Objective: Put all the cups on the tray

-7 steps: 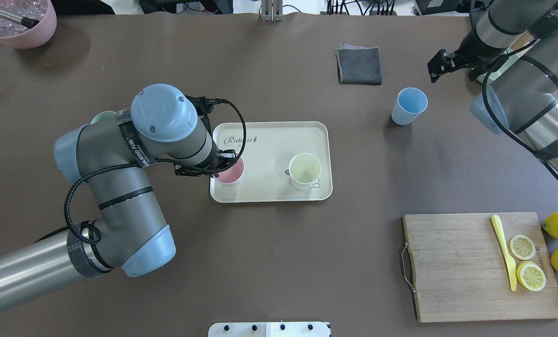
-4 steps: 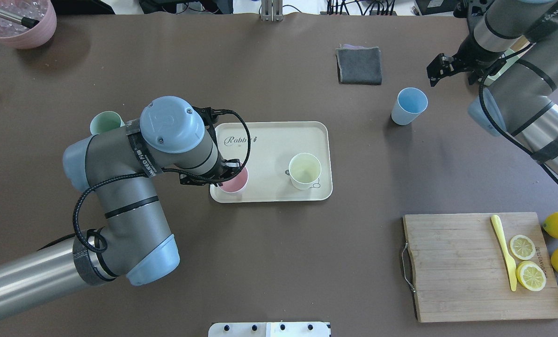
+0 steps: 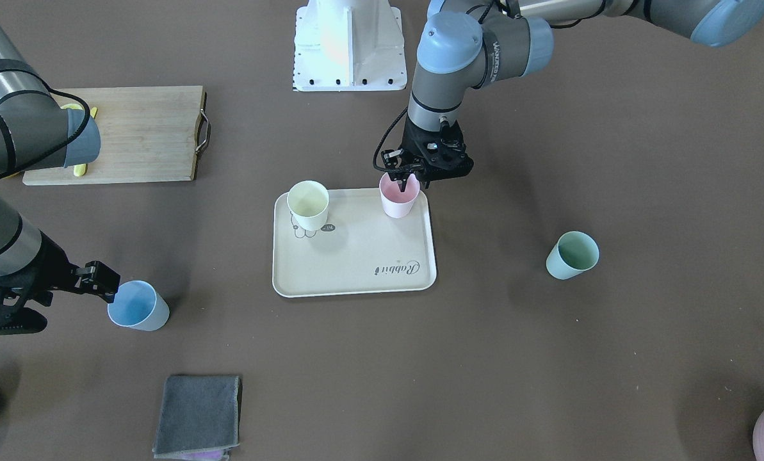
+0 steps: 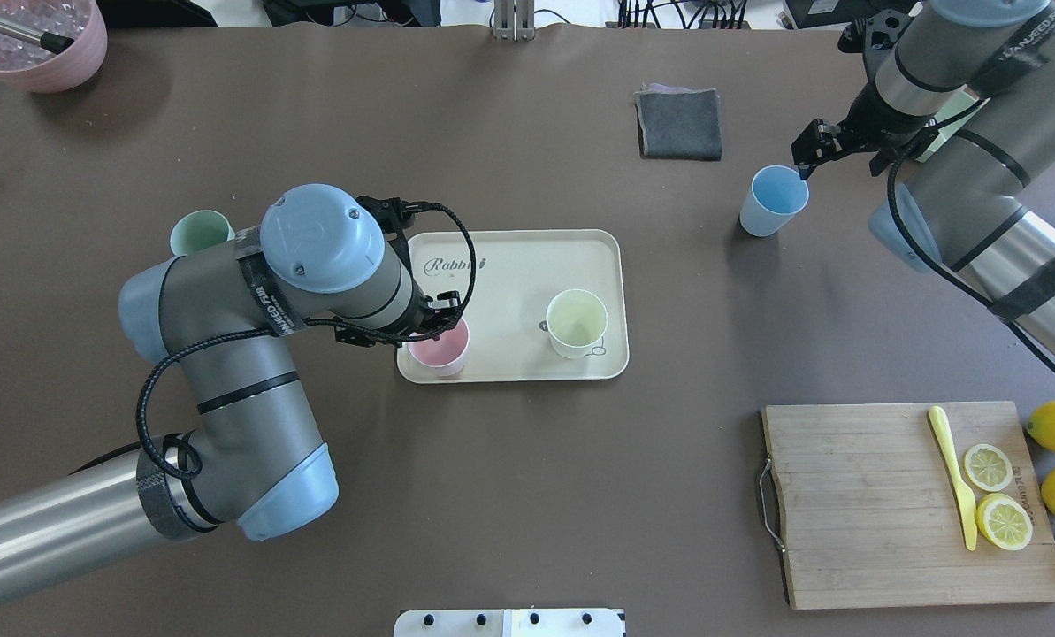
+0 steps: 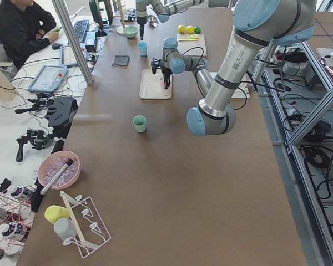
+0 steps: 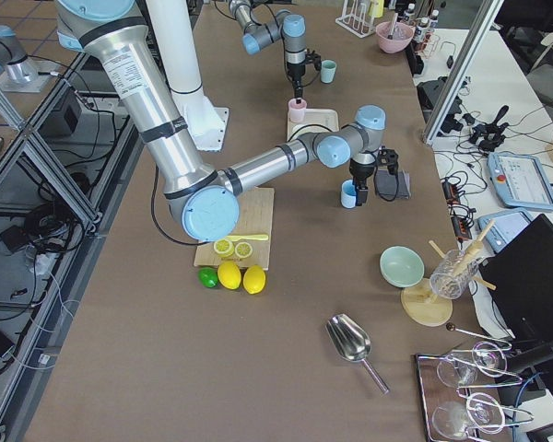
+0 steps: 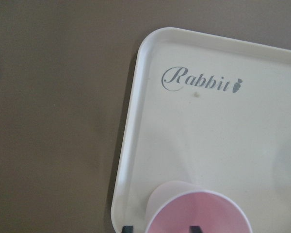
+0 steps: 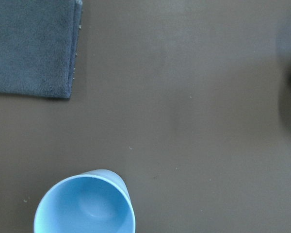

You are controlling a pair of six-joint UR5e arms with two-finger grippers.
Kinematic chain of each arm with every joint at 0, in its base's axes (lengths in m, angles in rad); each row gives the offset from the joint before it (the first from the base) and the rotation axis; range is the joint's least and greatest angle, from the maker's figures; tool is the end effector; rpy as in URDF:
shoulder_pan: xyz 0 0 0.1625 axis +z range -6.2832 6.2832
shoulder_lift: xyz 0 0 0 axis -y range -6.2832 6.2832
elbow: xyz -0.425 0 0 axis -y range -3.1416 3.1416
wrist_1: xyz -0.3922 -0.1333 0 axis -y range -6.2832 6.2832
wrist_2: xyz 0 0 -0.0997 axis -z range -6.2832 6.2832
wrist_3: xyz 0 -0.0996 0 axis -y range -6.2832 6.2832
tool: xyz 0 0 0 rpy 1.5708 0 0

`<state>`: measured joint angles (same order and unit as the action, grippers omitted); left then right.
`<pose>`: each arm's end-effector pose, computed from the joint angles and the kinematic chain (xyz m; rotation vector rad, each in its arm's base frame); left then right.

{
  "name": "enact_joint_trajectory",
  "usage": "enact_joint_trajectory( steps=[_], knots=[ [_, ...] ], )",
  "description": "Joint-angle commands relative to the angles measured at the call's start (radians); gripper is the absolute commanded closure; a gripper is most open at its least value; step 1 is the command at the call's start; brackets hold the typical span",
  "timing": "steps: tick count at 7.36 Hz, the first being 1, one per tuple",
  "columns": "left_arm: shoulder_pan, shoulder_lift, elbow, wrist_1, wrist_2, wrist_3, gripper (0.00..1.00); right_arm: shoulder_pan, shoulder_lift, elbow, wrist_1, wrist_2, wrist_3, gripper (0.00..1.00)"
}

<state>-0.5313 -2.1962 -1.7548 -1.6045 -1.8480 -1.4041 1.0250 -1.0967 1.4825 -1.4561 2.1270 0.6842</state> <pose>0.5129 -0.4244 0.2124 0.0416 0.8776 -0.2241 -0.2868 -0.6278 0.4194 0.0839 -0.7253 -0.0070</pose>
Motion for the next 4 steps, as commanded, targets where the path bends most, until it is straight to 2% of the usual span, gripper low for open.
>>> enact_joint_trajectory(
  steps=[1,2,3,4],
  knots=[
    [-0.002,0.004,-0.020,0.002,0.003,0.001,0.02,-0.029,0.000,-0.059,0.087,-0.009,0.026,0.00],
    [-0.004,0.004,-0.020,0.002,0.004,0.002,0.02,-0.037,0.000,-0.091,0.141,-0.012,0.034,0.00],
    [-0.004,0.006,-0.020,0.002,0.003,0.004,0.02,-0.048,-0.002,-0.097,0.144,-0.012,0.034,0.00],
    [-0.007,0.006,-0.026,0.002,0.003,0.007,0.02,-0.051,-0.006,-0.096,0.149,-0.012,0.035,0.16]
  ],
)
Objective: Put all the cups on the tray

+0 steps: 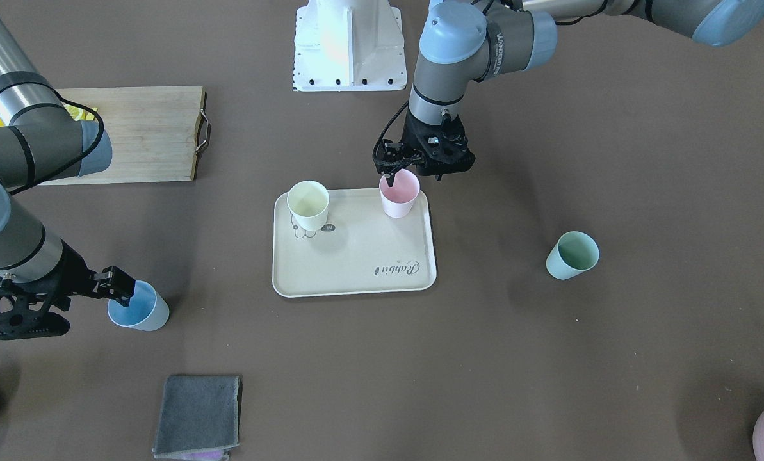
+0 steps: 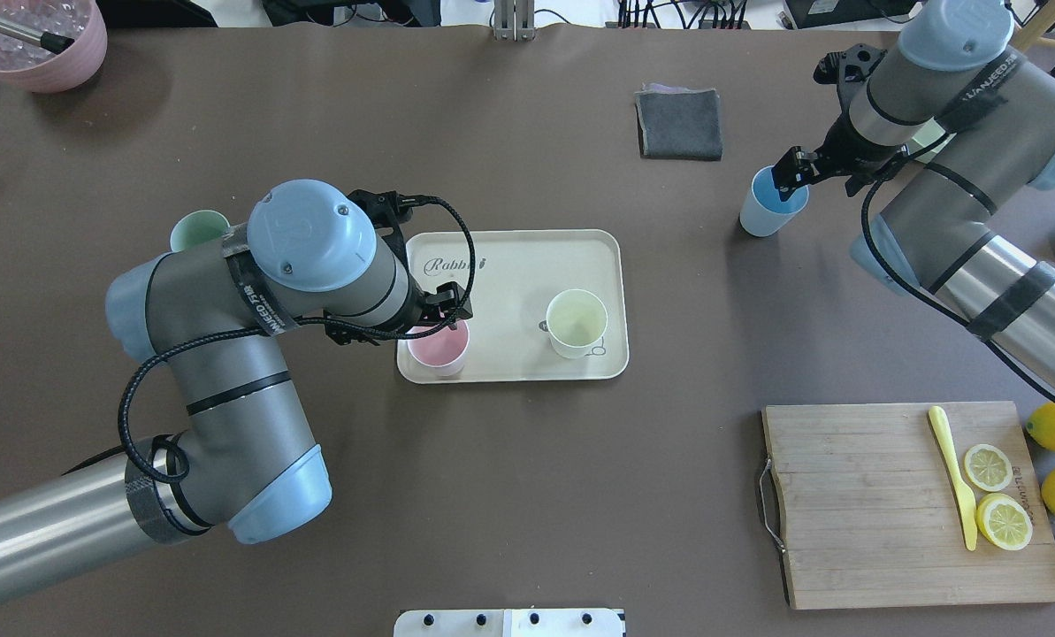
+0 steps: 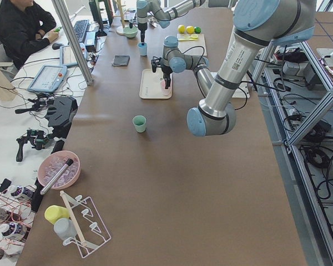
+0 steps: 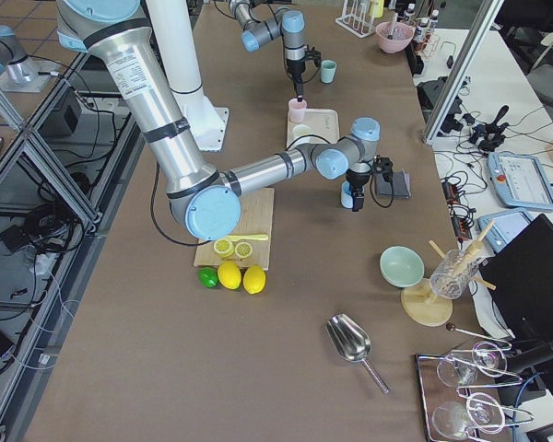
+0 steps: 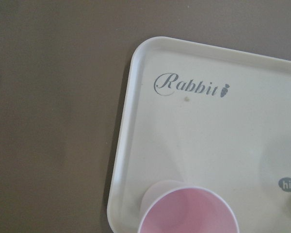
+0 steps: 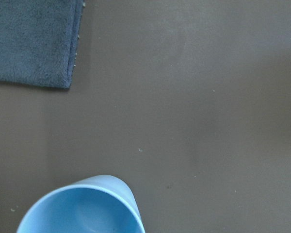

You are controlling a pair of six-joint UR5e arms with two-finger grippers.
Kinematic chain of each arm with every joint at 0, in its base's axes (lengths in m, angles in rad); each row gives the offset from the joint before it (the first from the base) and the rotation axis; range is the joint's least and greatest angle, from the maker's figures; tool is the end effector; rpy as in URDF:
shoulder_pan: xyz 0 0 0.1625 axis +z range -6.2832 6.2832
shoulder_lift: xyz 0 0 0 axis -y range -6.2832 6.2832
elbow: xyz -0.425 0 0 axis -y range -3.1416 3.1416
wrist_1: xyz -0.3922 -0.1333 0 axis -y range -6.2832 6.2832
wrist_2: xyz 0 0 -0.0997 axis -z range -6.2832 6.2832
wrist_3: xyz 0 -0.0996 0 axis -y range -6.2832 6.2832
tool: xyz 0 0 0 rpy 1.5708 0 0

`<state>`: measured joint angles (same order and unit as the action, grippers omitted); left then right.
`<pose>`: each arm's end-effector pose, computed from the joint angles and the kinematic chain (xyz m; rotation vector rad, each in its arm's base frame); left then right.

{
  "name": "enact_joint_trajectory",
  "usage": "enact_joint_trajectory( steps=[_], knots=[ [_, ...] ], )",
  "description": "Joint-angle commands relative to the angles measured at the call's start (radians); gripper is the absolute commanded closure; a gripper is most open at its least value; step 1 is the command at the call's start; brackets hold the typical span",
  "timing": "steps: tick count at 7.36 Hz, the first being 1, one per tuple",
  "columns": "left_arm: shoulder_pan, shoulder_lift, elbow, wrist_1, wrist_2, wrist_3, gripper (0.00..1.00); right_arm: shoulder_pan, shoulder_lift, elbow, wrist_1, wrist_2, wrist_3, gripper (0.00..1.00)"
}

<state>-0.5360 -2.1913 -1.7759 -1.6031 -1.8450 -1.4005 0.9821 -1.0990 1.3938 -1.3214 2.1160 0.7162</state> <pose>0.5052 -0.4238 0.2073 0.0536 0.8902 -0.2236 -0.3196 -0.6257 0.4484 0.0987 -0.7438 -0.0269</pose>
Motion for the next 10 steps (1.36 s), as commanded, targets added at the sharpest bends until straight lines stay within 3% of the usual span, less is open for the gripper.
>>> enact_joint_trajectory(
  steps=[1,4,7,9,10],
  knots=[
    [-0.005,0.001,-0.008,0.003,-0.003,0.003,0.02,-0.013,-0.007,-0.004,0.016,0.005,0.002,0.99],
    [-0.035,0.001,-0.025,0.009,-0.014,0.006,0.02,-0.026,0.005,0.013,0.014,0.004,0.003,1.00],
    [-0.096,-0.002,-0.057,0.046,-0.088,0.035,0.02,0.010,-0.005,0.103,-0.002,0.056,0.003,1.00],
    [-0.134,0.005,-0.059,0.049,-0.091,0.093,0.02,0.009,0.033,0.226,-0.182,0.071,0.005,1.00],
    [-0.162,0.011,-0.060,0.049,-0.129,0.109,0.02,-0.014,0.080,0.225,-0.217,0.067,0.029,1.00]
  ],
)
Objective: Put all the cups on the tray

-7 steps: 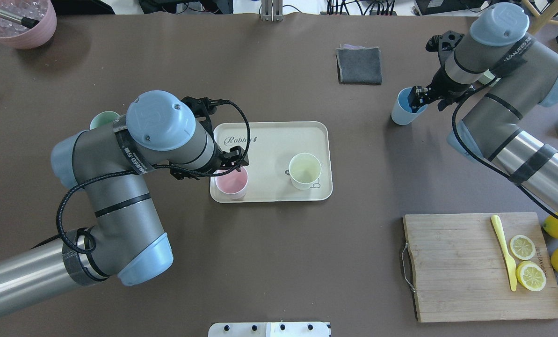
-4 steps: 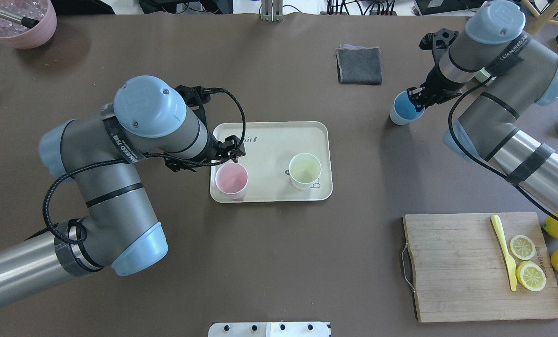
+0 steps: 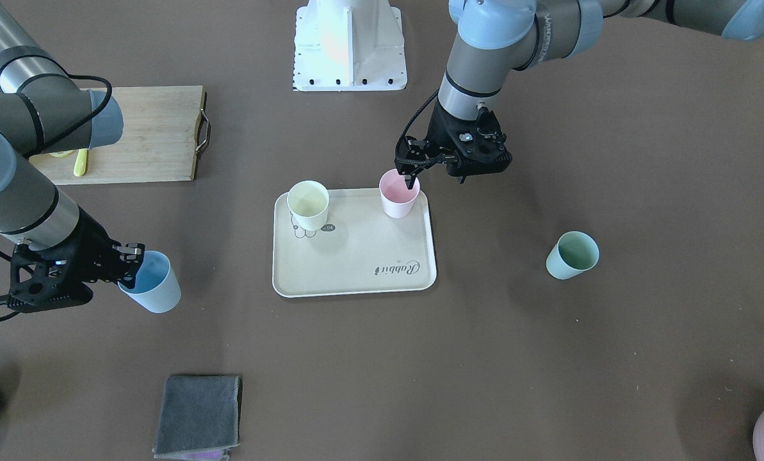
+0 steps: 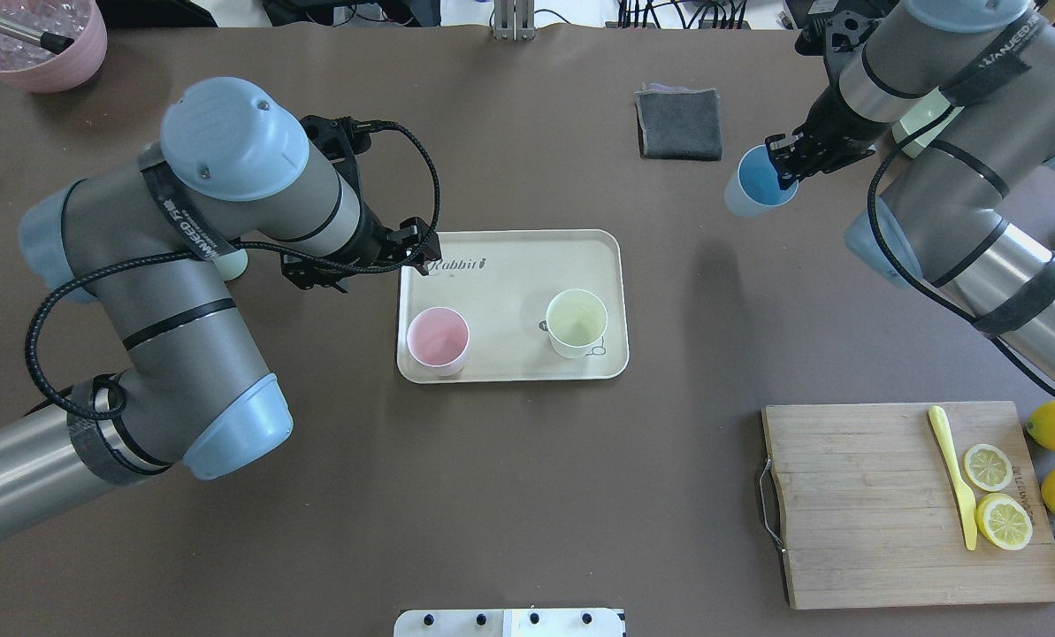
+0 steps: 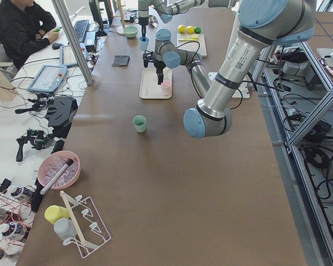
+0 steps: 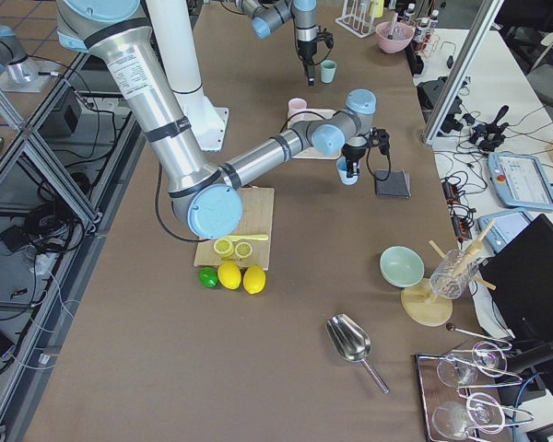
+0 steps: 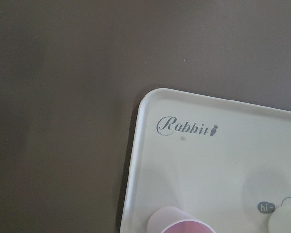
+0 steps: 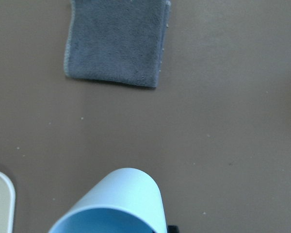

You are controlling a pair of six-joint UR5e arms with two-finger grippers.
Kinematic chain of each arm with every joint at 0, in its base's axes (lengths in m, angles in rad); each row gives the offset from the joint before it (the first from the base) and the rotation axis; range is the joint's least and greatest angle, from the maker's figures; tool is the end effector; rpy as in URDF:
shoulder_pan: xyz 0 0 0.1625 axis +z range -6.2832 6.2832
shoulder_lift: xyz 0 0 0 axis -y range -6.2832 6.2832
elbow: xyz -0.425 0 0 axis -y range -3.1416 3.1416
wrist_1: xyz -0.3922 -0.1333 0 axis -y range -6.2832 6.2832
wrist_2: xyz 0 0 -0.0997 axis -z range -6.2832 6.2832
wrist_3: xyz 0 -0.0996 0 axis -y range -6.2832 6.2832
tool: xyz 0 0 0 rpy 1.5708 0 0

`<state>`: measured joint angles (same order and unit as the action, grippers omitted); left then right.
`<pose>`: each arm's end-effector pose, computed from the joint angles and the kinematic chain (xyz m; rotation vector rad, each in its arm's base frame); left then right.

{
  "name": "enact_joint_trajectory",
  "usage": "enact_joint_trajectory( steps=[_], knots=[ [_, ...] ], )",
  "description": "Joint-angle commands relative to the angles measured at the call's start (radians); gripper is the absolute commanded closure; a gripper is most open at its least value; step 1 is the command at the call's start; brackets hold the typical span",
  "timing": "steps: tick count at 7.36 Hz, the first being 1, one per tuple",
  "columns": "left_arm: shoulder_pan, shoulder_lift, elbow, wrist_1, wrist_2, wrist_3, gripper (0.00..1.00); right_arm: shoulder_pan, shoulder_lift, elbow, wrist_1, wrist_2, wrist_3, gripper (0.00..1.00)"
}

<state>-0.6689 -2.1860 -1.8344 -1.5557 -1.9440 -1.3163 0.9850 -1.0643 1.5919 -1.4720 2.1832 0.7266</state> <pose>0.4347 -0.4673 0.1920 0.0672 0.9208 -0.2235 -0.3090 -0.6033 0.3443 0.1191 -0.8378 -0.0594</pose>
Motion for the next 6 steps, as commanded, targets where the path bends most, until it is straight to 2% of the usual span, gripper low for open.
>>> enact_joint_trajectory(
  steps=[1,4,6],
  knots=[
    [-0.058,0.021,-0.014,0.002,-0.062,0.063,0.02,-0.057,0.081,0.016,-0.061,-0.013,0.119,1.00],
    [-0.138,0.066,-0.023,0.002,-0.087,0.179,0.02,-0.163,0.200,-0.073,-0.054,-0.095,0.292,1.00],
    [-0.239,0.110,-0.003,0.002,-0.147,0.366,0.02,-0.221,0.211,-0.082,-0.015,-0.131,0.353,1.00]
  ],
)
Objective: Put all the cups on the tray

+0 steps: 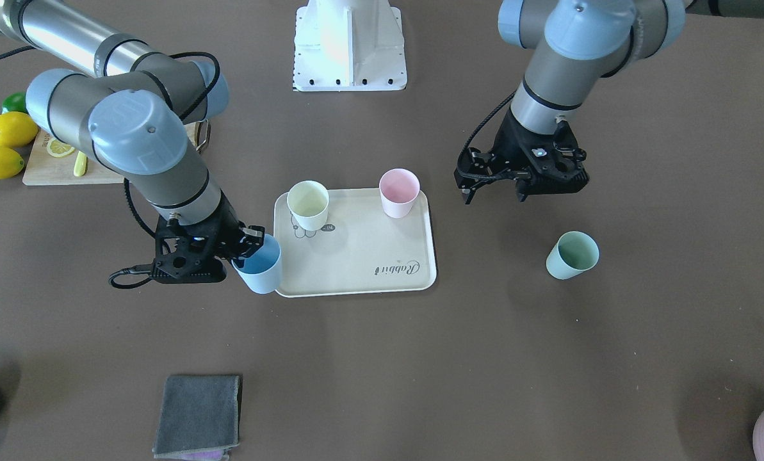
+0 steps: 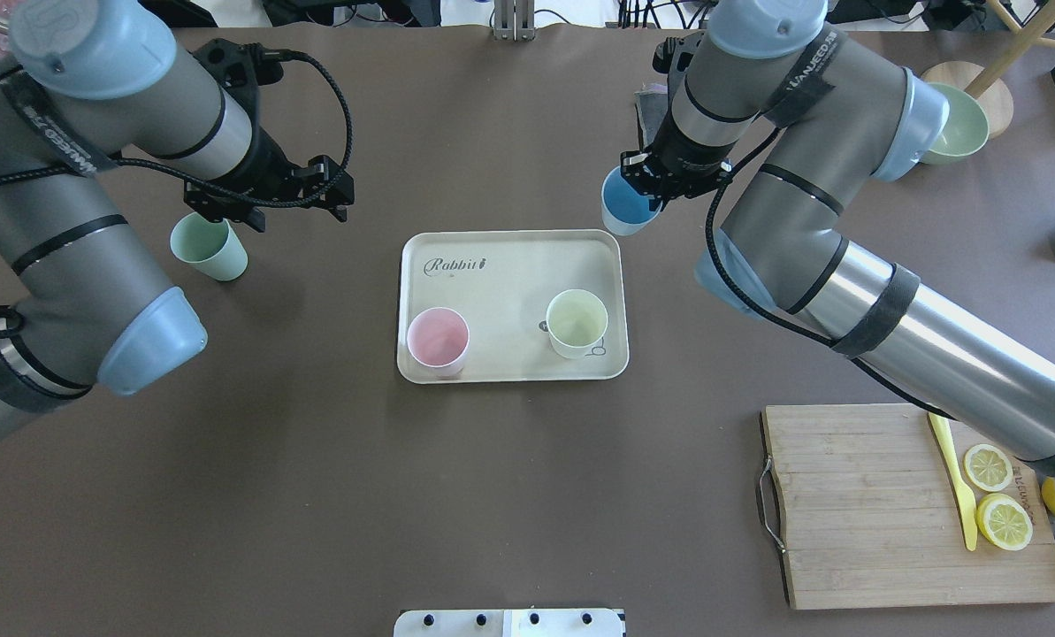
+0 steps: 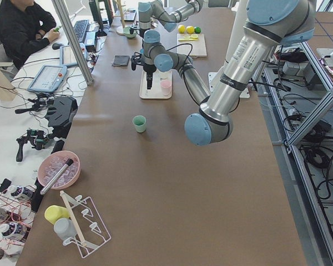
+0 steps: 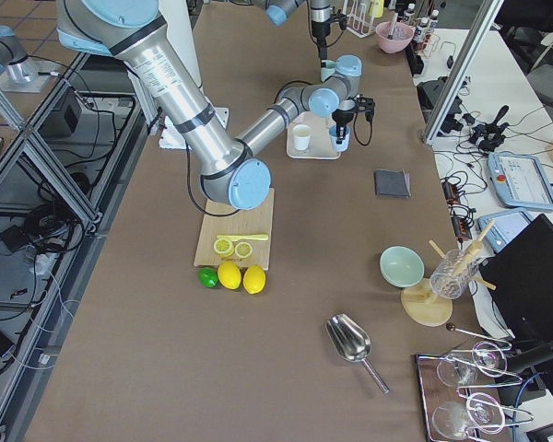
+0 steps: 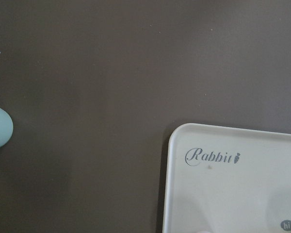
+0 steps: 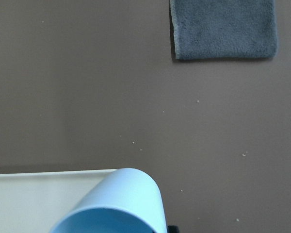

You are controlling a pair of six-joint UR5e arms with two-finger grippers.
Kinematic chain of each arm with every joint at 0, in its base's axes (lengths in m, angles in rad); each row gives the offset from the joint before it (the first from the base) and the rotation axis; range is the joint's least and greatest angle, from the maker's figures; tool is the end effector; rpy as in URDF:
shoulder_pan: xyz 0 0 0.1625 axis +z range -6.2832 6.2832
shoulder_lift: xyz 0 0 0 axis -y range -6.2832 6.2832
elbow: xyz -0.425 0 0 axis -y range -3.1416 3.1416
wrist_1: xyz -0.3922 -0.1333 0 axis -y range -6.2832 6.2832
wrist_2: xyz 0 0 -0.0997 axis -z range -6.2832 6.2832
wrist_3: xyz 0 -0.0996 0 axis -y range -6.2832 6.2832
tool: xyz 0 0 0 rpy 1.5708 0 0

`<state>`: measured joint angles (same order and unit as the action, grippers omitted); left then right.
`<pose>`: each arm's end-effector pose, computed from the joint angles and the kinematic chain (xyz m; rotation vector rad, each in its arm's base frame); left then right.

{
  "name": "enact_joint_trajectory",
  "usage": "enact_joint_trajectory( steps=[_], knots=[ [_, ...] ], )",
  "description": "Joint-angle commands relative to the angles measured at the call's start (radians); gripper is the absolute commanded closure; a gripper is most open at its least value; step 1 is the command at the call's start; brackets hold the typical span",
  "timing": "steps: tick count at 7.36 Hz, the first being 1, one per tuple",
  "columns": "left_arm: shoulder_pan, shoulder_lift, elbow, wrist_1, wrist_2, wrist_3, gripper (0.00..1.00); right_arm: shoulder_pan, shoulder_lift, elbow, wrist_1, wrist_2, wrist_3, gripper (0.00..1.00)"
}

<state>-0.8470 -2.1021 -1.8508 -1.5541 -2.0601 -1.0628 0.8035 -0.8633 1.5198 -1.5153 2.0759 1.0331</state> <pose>0.3444 -0.5203 0.2349 0.1270 0.8958 -0.1212 -0.4381 -0.5768 0.2470 0.0541 -0.8451 0.0700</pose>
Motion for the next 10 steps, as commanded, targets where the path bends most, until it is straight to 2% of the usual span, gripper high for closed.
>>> enact_joint_trajectory(
  steps=[1,4,5,7,8,9,10],
  knots=[
    [-0.104,0.045,0.034,-0.001,-0.032,0.198,0.02,-0.064,0.009,-0.012,0.056,-0.043,0.109,1.00],
    [-0.181,0.114,0.084,-0.007,-0.052,0.381,0.02,-0.112,0.016,-0.048,0.085,-0.103,0.119,1.00],
    [-0.182,0.113,0.108,-0.017,-0.054,0.388,0.02,-0.112,0.017,-0.084,0.143,-0.103,0.125,1.00],
    [-0.185,0.114,0.133,-0.020,-0.051,0.408,0.02,-0.112,0.017,-0.089,0.152,-0.103,0.128,1.00],
    [-0.181,0.111,0.166,-0.030,-0.048,0.408,0.02,-0.112,0.017,-0.089,0.152,-0.103,0.130,0.62],
    [-0.179,0.114,0.215,-0.112,-0.046,0.403,0.02,-0.112,0.017,-0.087,0.153,-0.103,0.163,0.01],
    [-0.178,0.116,0.267,-0.183,-0.046,0.397,0.02,-0.104,0.030,-0.082,0.147,-0.096,0.183,0.00]
  ],
)
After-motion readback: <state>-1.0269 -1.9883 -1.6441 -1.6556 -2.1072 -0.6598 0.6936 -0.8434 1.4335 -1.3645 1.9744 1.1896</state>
